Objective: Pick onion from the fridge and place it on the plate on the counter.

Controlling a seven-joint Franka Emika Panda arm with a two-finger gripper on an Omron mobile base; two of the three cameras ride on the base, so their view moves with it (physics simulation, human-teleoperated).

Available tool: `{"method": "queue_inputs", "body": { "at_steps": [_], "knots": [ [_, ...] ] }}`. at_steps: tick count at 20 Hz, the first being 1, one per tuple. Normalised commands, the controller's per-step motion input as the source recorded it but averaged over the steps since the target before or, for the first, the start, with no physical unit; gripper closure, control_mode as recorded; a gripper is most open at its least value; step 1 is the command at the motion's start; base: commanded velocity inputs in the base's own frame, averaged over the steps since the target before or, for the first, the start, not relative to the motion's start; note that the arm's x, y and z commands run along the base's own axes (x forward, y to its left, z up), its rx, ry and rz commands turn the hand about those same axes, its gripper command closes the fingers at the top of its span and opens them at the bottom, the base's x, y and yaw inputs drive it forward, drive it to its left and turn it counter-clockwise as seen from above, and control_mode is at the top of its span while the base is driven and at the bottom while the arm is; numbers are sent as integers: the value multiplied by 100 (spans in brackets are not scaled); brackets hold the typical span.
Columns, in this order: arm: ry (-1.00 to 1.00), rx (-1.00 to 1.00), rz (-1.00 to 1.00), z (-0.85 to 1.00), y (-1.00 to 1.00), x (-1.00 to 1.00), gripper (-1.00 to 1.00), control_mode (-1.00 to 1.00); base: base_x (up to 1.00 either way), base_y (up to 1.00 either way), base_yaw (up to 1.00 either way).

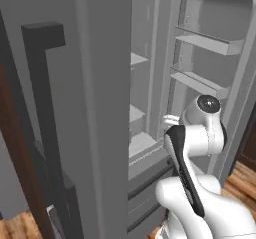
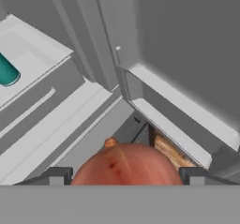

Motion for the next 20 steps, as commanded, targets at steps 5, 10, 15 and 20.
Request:
{"method": "queue_inputs", "body": {
  "at_steps": [5,10,15,20],
  "knots": [
    [0,0,0,0,0,0,100,100,-17,27,-31],
    [0,0,0,0,0,0,100,100,-26,49,-33],
    [0,0,0,0,0,0,100,100,-16,53,-37],
    [0,0,0,0,0,0,100,100,-21,41,-42]
  ]
}}
